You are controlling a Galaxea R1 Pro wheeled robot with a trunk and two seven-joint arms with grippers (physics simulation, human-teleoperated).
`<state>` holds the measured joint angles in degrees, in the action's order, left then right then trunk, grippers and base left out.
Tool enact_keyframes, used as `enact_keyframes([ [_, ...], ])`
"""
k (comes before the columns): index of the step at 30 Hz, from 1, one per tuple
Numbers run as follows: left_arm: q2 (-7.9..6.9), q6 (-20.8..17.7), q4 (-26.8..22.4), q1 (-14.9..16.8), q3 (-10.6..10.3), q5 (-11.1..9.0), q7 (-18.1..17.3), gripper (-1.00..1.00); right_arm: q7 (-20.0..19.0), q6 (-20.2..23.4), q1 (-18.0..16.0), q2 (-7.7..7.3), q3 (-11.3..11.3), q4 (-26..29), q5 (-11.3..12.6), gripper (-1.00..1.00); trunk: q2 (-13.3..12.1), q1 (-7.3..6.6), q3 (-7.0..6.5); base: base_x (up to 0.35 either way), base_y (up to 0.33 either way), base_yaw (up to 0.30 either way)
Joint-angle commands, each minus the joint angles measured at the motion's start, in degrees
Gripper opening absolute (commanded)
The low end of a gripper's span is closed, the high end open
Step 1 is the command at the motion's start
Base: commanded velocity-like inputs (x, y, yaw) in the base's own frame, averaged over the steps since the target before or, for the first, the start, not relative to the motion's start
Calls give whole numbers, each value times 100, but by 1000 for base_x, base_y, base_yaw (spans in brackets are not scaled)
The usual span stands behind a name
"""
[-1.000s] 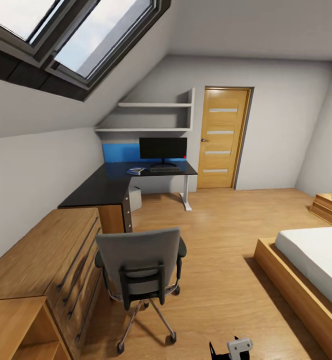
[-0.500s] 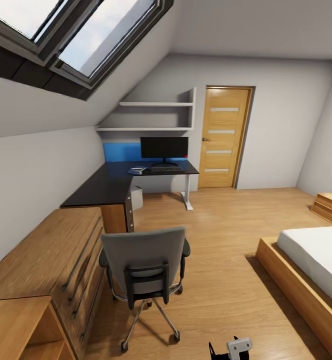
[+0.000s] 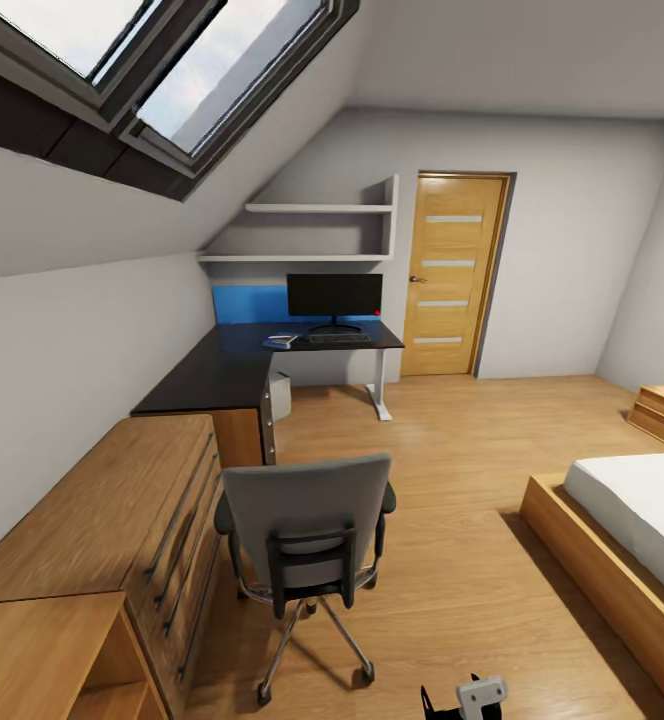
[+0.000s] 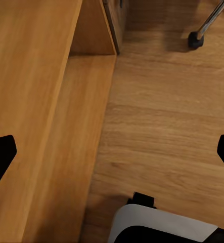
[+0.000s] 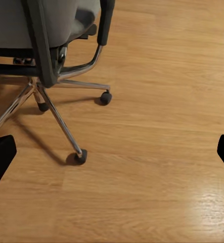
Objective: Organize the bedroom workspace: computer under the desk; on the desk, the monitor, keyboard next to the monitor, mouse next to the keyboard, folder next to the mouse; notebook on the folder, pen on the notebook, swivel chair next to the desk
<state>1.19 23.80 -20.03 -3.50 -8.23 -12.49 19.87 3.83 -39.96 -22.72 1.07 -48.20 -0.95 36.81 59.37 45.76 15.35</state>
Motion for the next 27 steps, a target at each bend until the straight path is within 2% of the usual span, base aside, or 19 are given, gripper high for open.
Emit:
enact_keyframes([
  [1,-5,11,-9,-1,-50,-50,34,100,42,-13,-5,3,-49,-12,2,100,4,1,6,0,68,0],
  [15,30,4,-35,-1,-84,-46,41,100,57,-23,-5,29,-55,-10,33,100,4,1,6,0,10,0],
  [27,15,-49,-53,-1,-74,-78,77,100,57,-55,-5,38,-44,34,38,100,486,264,253,0,0,-16],
])
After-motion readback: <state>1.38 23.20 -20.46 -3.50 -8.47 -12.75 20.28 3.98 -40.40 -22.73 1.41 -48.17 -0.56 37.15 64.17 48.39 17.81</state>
